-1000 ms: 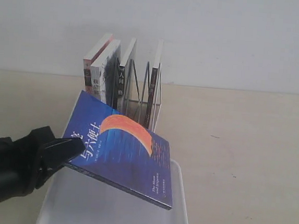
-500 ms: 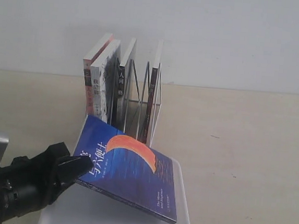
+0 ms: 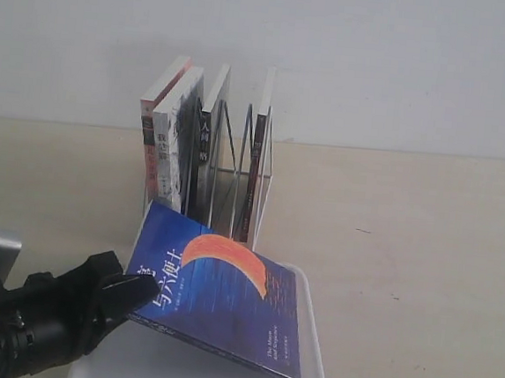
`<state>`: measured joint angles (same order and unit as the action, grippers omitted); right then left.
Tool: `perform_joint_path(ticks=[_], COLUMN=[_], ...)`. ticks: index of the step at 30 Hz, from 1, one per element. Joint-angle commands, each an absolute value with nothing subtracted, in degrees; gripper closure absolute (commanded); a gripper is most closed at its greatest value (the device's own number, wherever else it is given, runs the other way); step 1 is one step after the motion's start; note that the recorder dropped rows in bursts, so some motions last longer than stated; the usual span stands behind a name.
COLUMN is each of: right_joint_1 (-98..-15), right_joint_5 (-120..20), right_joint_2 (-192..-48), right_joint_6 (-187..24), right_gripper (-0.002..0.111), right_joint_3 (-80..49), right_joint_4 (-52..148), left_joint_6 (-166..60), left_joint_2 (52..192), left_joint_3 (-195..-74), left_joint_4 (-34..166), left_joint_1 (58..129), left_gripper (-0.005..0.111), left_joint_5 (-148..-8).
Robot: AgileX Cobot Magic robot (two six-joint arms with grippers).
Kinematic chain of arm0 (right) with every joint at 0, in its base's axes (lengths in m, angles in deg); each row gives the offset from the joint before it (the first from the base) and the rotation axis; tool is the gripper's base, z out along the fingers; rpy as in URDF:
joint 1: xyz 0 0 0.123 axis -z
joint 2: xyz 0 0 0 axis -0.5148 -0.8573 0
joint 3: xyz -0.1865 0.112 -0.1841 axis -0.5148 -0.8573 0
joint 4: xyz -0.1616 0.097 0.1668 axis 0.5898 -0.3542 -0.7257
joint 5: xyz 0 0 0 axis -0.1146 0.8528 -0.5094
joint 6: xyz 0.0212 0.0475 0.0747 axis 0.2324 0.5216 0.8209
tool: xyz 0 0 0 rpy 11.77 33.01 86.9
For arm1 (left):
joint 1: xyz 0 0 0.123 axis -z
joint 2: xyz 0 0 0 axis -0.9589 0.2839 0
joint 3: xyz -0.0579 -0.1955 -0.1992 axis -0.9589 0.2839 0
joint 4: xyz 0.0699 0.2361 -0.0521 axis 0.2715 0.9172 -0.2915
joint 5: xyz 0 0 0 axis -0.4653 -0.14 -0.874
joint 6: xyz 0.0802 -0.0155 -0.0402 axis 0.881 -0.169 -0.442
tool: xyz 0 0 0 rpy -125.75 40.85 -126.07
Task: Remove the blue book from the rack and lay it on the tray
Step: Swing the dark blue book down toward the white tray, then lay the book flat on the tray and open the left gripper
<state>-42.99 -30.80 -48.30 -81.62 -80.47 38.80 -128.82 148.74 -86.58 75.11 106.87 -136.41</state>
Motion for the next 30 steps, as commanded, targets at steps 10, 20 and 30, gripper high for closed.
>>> perform_joint_path(ticks=[10,20,30], right_joint_1=[-42.94,-42.94,-42.94], right_joint_5=[-30.98,-30.98,-30.98], right_joint_2=[-48.03,-48.03,-48.03], right_joint_6=[-81.78,-81.78,-81.78], right_gripper=[0.108,0.108,0.108], right_joint_3=[-80.45,-80.45,-80.45], right_joint_4=[39.27,39.27,39.27], left_joint_6=[-125.74,-125.74,-125.74], left_joint_2=[148.76,148.76,148.76], left_joint_3=[-86.64,-86.64,-86.64], left_joint_4=[78.15,81.92,85.14], left_joint_1=[107.37,107.37,107.37], left_gripper=[0.098,0.062,0.052], left_joint_5=[-135.53,-136.39,-135.79])
